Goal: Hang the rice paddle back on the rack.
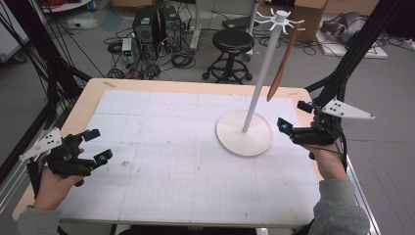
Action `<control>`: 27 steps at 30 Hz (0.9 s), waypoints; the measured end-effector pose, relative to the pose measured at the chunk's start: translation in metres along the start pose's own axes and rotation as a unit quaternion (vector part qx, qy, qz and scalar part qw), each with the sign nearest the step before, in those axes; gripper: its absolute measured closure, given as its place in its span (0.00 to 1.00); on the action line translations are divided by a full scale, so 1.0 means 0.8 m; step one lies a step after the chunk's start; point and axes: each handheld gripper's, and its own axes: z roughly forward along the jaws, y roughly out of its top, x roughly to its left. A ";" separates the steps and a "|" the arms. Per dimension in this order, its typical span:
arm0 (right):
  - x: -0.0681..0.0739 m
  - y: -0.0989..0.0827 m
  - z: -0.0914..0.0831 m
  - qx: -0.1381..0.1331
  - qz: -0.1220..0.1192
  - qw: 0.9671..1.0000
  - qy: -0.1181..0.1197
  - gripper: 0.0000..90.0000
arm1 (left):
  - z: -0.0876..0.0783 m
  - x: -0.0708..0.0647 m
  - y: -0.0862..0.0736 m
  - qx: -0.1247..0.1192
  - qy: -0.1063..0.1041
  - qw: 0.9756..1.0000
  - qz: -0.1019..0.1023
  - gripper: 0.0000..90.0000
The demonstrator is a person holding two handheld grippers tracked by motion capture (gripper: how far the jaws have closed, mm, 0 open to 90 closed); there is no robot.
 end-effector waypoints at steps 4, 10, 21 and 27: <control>0.002 -0.018 -0.001 -0.004 0.010 1.000 0.007 0.00 | 0.001 0.000 -0.001 0.003 0.002 1.000 0.001 0.02; 0.006 -0.045 0.001 -0.001 0.023 1.000 0.017 0.00 | 0.001 -0.002 -0.001 0.005 0.003 1.000 0.004 0.02; 0.003 -0.099 0.003 0.019 0.056 0.998 0.021 0.00 | 0.005 -0.004 -0.006 0.021 0.006 1.000 0.011 0.02; -0.004 -0.131 0.000 0.034 0.079 0.996 0.012 0.00 | 0.004 -0.002 -0.009 0.025 0.009 1.000 0.010 0.02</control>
